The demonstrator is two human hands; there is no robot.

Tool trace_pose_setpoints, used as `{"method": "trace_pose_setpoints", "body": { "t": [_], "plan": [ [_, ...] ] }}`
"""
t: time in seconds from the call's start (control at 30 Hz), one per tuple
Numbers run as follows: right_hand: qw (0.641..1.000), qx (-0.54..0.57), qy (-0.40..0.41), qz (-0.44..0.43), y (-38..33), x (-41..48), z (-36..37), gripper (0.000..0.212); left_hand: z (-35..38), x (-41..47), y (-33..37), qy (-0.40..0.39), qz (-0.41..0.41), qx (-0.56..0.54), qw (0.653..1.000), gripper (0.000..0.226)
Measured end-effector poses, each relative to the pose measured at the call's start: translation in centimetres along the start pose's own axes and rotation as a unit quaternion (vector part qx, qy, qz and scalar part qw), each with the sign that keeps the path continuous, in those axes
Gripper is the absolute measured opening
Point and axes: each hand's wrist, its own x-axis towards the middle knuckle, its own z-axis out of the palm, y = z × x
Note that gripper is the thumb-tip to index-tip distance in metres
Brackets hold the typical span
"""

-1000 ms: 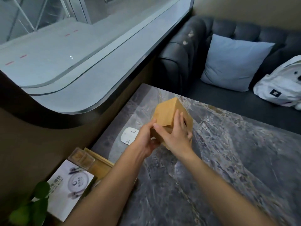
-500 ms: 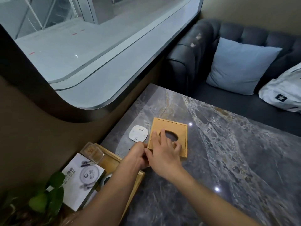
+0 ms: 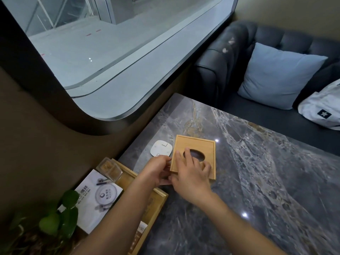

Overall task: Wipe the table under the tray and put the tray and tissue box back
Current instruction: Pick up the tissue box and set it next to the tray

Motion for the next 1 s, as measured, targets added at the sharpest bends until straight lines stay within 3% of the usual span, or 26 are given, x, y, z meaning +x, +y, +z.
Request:
{"method": "trace_pose_setpoints", "body": {
  "t": [0.1,0.2,0.3,0.4,0.53,0.73,0.9,1.0],
  "plan": [
    [0.993,0.115,0.013,0.000,2.0,0.9,-2.6,0.043,-0.4,0.7,-0.8,0.135,0.145,0.196,0.960,0.024],
    [0.928,0.342,0.123,0.078,4.7,1.8,-4.9,0.030,-0.1,0.4,-1.3,0.206,0.236,0.230,0.921,0.029],
    [0.850,0.455,0.223,0.144,7.4,3.4,-3.7,0.038,0.9,-0.1,-1.2,0.155,0.244,0.106,0.952,0.027],
    [0.787,0.580,0.154,0.142,8.8,4.1,-1.4,0.060,2.3,-0.8,-1.3,0.026,0.169,-0.026,0.985,0.051],
    [0.692,0.708,0.051,0.133,9.3,4.2,0.7,0.071,3.0,-0.6,-1.9,-0.055,0.128,-0.063,0.988,0.045],
    [0.685,0.717,0.025,0.126,8.7,4.0,1.3,0.077,2.7,-1.0,-1.3,-0.080,0.124,-0.086,0.985,0.010],
    [0.682,0.723,0.042,0.101,6.7,3.8,1.7,0.100,0.9,-1.4,-0.6,-0.047,0.132,-0.082,0.987,0.026],
    [0.684,0.724,0.035,0.086,4.8,3.9,2.1,0.098,-1.0,-1.4,0.1,-0.006,0.135,-0.073,0.988,0.036]
  ]
}}
